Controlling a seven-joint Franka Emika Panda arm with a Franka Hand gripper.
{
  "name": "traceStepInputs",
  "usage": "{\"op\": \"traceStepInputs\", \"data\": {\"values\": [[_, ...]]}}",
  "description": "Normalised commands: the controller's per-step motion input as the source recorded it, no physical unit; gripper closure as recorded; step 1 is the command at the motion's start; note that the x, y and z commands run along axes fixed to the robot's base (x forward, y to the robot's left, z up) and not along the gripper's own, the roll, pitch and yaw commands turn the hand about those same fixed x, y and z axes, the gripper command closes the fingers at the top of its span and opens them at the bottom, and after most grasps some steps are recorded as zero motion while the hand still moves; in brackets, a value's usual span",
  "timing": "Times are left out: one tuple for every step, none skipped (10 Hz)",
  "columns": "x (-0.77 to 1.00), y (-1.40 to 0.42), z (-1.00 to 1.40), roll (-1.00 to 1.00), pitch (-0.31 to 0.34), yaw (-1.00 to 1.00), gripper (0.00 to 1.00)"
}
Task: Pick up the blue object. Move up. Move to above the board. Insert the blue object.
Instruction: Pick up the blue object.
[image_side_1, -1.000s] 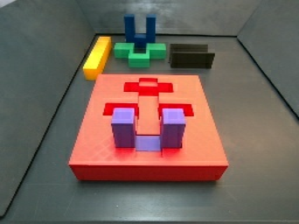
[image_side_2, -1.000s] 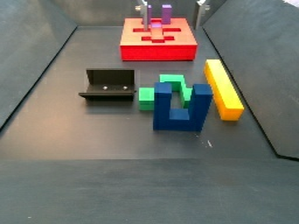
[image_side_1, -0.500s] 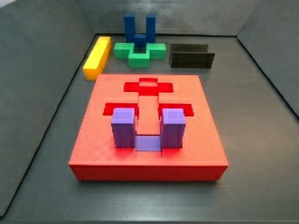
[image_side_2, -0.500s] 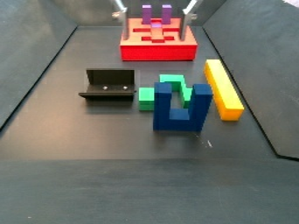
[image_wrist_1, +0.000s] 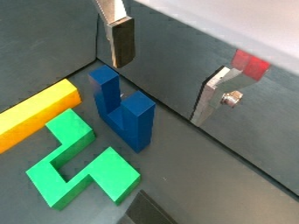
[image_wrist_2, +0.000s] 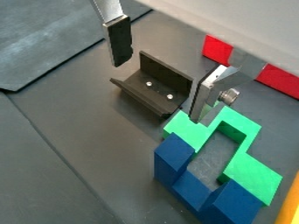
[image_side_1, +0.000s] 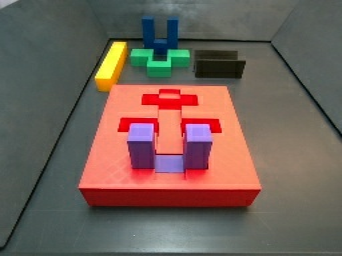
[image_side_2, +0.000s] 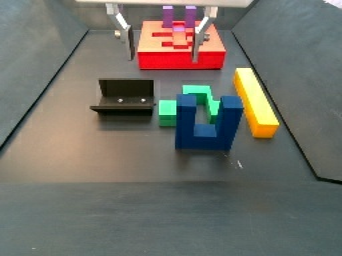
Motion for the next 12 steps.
{"op": "traceStepInputs", "data": {"values": [[0.0,0.02,-0.32,0.25,0.031,-0.09,0.0],[0.0,0.1,-0.33,0.11,0.013,-0.05,0.0],[0.03,0.14,-0.39,0.09,0.003,-0.02,0.0],[0.0,0.14,-0.41,0.13,0.0,-0.04,0.0],[-0.12,0.1,-0.34,0.14,0.007,-0.09,0.0],[-0.2,0.03,-0.24,0.05,0.0,-0.12,0.0],[-0.17,0.0,-0.22,0.03,0.0,-0.11,0.0],[-0.19,0.0,-0.27,0.06,0.0,-0.09,0.0],[-0.23,0.01,-0.29,0.08,0.0,-0.11,0.0],[-0.11,0.04,-0.22,0.04,0.0,-0.08,0.0],[-0.04,0.08,-0.22,0.06,0.0,-0.05,0.0],[0.0,0.13,-0.16,0.05,0.01,-0.01,0.0]]}}
